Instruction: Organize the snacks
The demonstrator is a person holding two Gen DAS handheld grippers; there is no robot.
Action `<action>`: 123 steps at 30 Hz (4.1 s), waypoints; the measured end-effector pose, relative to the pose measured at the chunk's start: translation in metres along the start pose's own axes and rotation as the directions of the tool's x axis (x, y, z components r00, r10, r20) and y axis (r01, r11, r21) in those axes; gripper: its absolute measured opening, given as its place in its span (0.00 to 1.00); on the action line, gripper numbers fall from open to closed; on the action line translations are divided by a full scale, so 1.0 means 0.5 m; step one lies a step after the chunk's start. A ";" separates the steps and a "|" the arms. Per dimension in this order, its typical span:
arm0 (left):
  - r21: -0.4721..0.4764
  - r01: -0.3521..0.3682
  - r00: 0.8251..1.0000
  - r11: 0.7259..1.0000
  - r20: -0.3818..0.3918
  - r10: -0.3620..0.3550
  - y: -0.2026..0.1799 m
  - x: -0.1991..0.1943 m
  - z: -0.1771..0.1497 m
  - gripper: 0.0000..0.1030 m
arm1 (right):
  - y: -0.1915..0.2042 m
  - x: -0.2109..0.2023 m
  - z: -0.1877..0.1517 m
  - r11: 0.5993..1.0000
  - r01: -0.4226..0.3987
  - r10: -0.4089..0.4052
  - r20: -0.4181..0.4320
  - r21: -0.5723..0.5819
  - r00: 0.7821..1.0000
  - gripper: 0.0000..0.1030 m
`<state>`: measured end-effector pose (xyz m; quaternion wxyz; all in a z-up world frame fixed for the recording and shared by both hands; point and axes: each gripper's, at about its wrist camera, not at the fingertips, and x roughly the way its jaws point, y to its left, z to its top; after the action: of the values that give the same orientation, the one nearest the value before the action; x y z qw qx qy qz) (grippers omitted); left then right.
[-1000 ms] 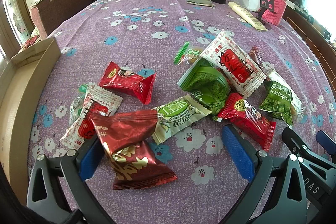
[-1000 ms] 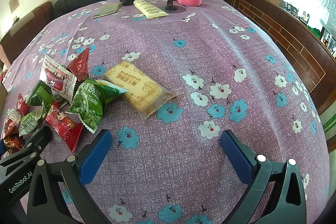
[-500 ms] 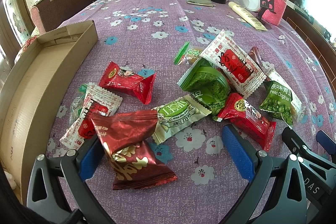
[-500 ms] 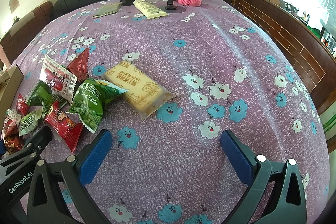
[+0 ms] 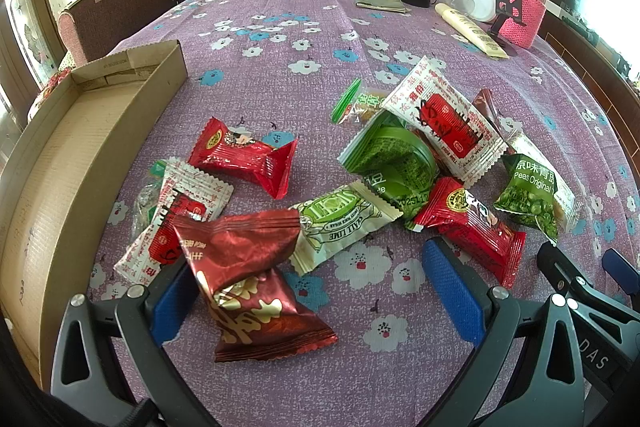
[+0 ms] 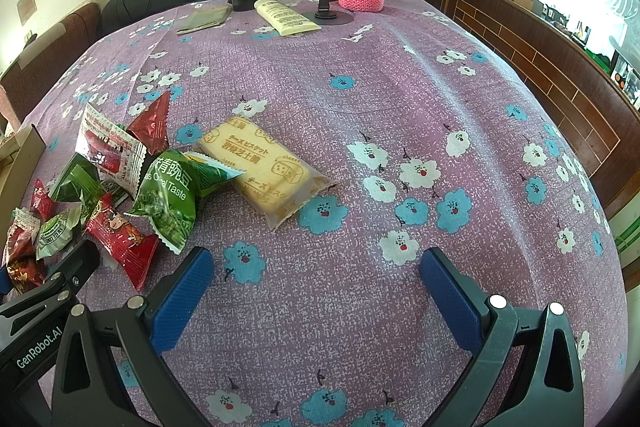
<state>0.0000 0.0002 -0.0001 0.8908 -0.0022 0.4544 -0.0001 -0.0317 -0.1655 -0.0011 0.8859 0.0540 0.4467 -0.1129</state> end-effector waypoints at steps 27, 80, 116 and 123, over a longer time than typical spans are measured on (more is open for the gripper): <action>0.000 0.000 1.000 1.000 0.000 0.000 0.000 0.000 0.000 1.00 | 0.000 0.000 0.000 1.000 0.000 0.000 0.000 0.000 1.000 1.00; 0.012 0.394 0.918 0.919 0.038 -0.394 0.238 -0.204 -0.062 0.55 | 0.085 -0.105 0.029 0.834 -0.490 0.500 -0.027 -0.255 0.865 0.65; 0.092 0.410 0.912 0.907 -0.032 -0.409 0.101 -0.122 -0.018 0.33 | 0.113 -0.095 -0.028 0.790 -0.570 0.549 -0.152 -0.226 0.822 0.17; -0.015 0.422 0.904 0.907 0.084 -0.419 0.235 -0.245 -0.018 0.33 | 0.160 -0.193 -0.030 0.735 -0.619 0.611 -0.125 -0.277 0.782 0.16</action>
<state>-0.0793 0.1179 0.0933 0.8869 -0.1146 0.4077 -0.1844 -0.0792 -0.0702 0.0671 0.8650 0.0633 0.4266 0.2565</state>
